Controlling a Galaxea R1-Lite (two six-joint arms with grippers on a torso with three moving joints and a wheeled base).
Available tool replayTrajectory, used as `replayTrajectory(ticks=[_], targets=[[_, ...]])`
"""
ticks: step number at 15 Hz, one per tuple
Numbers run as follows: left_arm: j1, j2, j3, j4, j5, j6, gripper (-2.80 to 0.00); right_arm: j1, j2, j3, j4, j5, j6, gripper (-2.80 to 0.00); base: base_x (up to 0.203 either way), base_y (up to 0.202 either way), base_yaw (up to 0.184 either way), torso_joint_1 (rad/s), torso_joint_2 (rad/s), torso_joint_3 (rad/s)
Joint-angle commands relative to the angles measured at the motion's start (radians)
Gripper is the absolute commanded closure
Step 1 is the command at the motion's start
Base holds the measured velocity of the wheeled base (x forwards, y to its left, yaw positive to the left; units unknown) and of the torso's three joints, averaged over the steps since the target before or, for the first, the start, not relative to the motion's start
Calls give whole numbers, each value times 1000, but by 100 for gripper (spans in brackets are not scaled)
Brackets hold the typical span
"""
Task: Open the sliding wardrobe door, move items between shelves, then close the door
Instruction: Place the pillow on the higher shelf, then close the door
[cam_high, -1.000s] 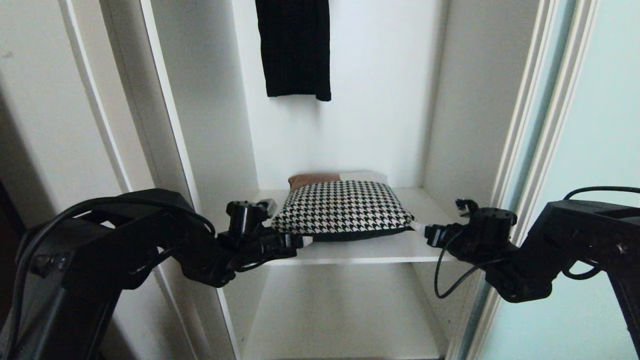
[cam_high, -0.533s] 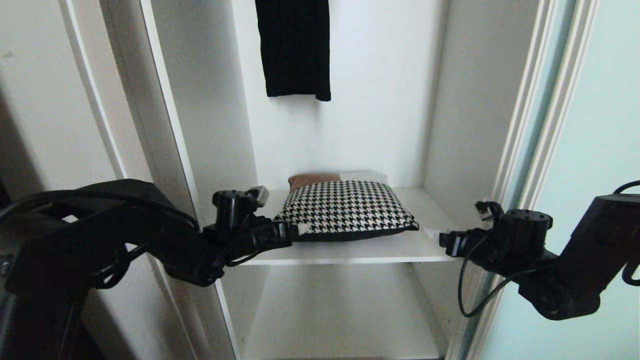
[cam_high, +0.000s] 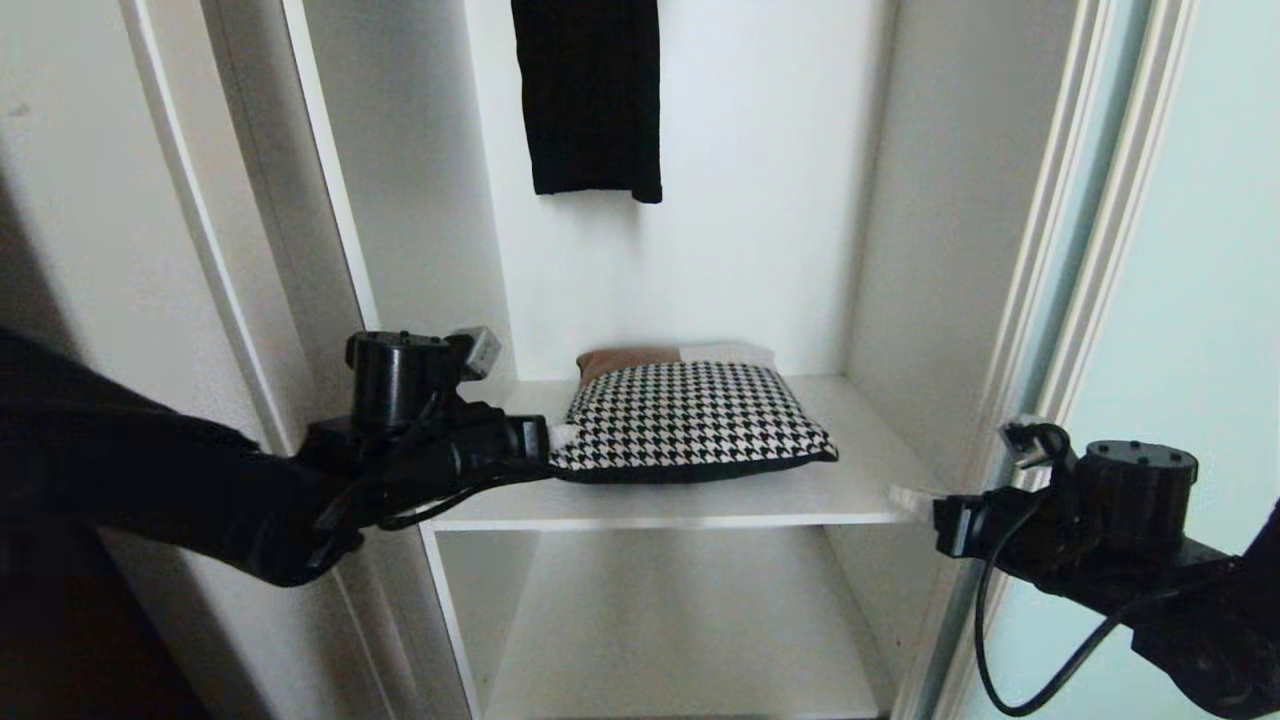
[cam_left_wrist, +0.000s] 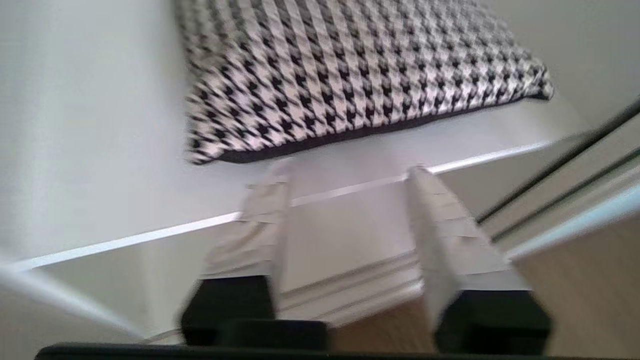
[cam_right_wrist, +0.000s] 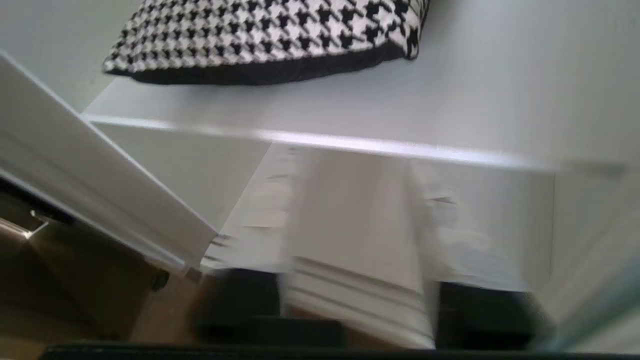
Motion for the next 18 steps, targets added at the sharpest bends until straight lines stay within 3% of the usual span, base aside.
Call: replayTrajectory(ticks=[1,4,8,10,13,16,18], targets=[[-36,-215,48,59,114,13,0,15,-115,78,-7,2,5,0,0,0,0,0,0,0],[-63,-393,117,133,241,87,0,37,-239,202,-7,0,4,0,0,0,0,0,0,0],[-63,-617,293,173,450,239,0,45,-393,402,-9,0,4,0,0,0,0,0,0,0],[-51,-717,378,177,522,264,0,46,-487,428,26,-1,8,0,0,0,0,0,0,0],[-13,-865,490,180,565,265,0,44,-660,433,177,-4,9,0,0,0,0,0,0,0],[118,-982,574,182,592,249,0,43,-815,434,316,-6,9,0,0,0,0,0,0,0],[150,-1071,640,182,593,238,0,39,-919,434,395,-6,10,0,0,0,0,0,0,0]])
